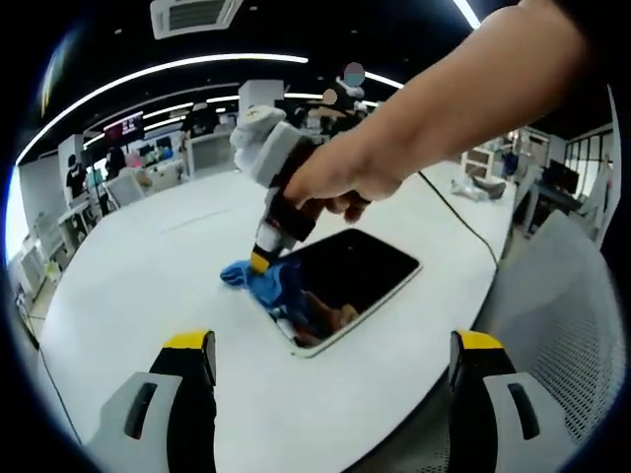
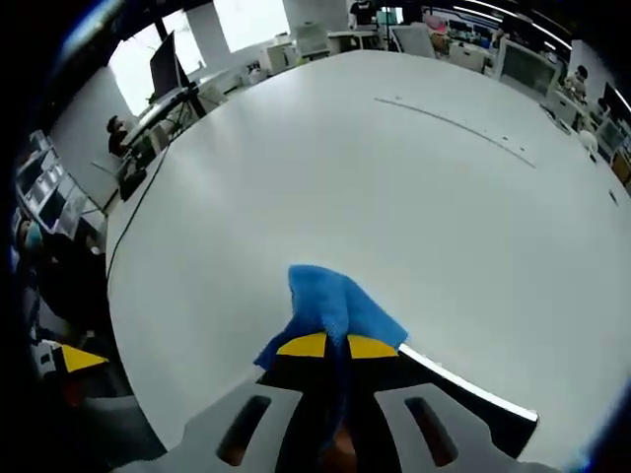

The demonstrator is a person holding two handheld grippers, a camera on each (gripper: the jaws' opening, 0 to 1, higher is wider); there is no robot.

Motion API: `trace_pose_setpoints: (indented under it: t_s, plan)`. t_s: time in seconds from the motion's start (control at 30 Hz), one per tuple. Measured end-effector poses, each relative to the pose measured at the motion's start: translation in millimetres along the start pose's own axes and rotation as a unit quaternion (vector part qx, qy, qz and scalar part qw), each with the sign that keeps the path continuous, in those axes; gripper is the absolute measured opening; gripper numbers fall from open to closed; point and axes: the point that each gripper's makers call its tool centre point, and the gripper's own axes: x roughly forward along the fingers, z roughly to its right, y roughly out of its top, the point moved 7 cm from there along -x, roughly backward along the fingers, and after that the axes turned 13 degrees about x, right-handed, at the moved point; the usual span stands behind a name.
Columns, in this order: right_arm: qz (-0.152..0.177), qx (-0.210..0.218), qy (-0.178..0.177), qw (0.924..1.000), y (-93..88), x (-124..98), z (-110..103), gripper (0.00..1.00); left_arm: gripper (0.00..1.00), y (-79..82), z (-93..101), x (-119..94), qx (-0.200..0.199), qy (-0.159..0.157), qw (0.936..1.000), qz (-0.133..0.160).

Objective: Wipe the mirror surface with the cleaning cloth until all visible marks leave the cleaned area.

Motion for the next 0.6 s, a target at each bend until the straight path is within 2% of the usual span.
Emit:
trace_pose_setpoints:
  t_s: [0.27,0.43,0.6]
  plan:
    - [0.003,0.040,0.006,0.9992,2.6,1.3,2.9,0.00,0.99,0.7,0.6,0.0,-0.003,-0.003,1.0000,0.002]
    - [0.006,0.022,0.003,0.9997,1.3,1.2,0.7,0.00,0.99,1.4,0.8,-0.5,-0.006,-0.003,1.0000,0.004]
    - [0.004,0.021,0.005,0.9998,1.7,0.9,1.2,0.00,0.99,2.8,1.8,-0.8,-0.010,-0.007,0.9999,0.010]
